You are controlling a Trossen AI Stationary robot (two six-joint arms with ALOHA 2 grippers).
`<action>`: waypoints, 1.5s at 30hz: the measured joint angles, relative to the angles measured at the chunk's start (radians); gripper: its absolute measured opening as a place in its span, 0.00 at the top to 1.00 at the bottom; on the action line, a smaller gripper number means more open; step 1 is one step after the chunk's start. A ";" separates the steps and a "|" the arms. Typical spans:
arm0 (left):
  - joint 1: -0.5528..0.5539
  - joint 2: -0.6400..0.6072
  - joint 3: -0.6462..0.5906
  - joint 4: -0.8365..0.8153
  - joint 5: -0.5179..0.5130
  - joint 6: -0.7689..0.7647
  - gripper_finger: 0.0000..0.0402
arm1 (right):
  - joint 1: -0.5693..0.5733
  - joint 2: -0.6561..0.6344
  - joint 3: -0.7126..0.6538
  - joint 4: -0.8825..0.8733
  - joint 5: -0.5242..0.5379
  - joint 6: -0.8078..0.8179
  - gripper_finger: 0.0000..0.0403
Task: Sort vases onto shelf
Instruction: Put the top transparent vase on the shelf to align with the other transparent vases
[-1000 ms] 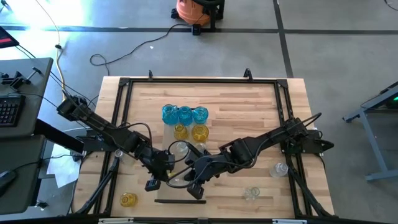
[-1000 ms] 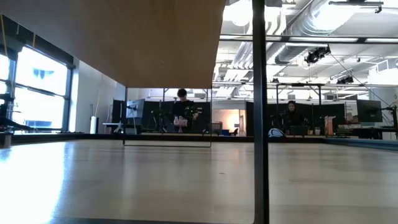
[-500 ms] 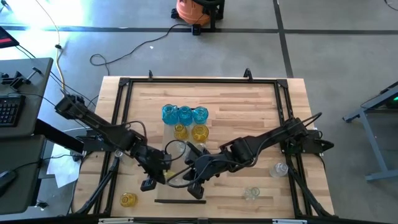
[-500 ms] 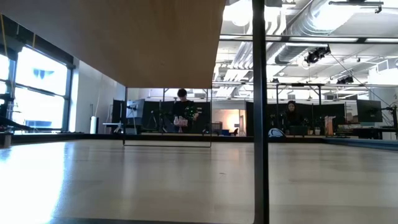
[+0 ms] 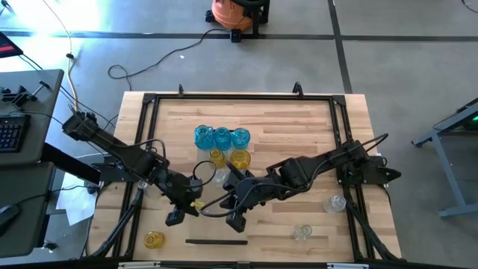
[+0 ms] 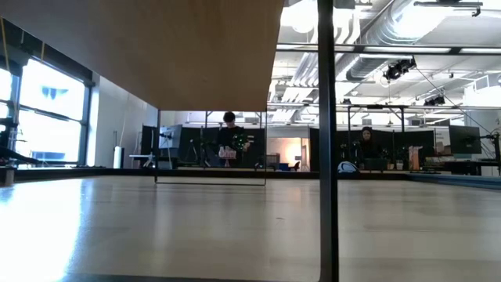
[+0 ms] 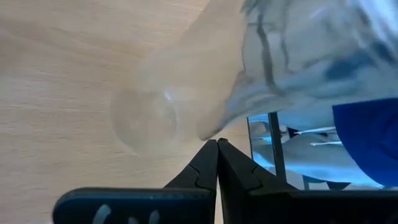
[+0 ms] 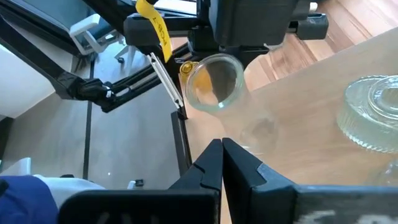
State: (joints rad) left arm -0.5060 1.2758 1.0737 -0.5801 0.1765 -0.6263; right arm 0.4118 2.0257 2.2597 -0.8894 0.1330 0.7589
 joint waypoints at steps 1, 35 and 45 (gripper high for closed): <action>0.000 0.000 0.000 0.001 0.000 0.000 1.00 | 0.000 0.000 0.000 0.000 0.000 0.000 1.00; -0.178 -0.301 0.000 -0.008 -0.403 0.022 1.00 | 0.138 0.200 0.000 0.167 0.343 0.429 1.00; -0.178 -0.327 0.000 -0.001 -0.426 0.072 1.00 | 0.105 0.202 0.000 0.169 0.353 0.411 1.00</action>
State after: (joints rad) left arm -0.6838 0.9485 1.0733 -0.5809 -0.2499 -0.5546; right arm 0.5168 2.2272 2.2597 -0.7200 0.4863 1.1698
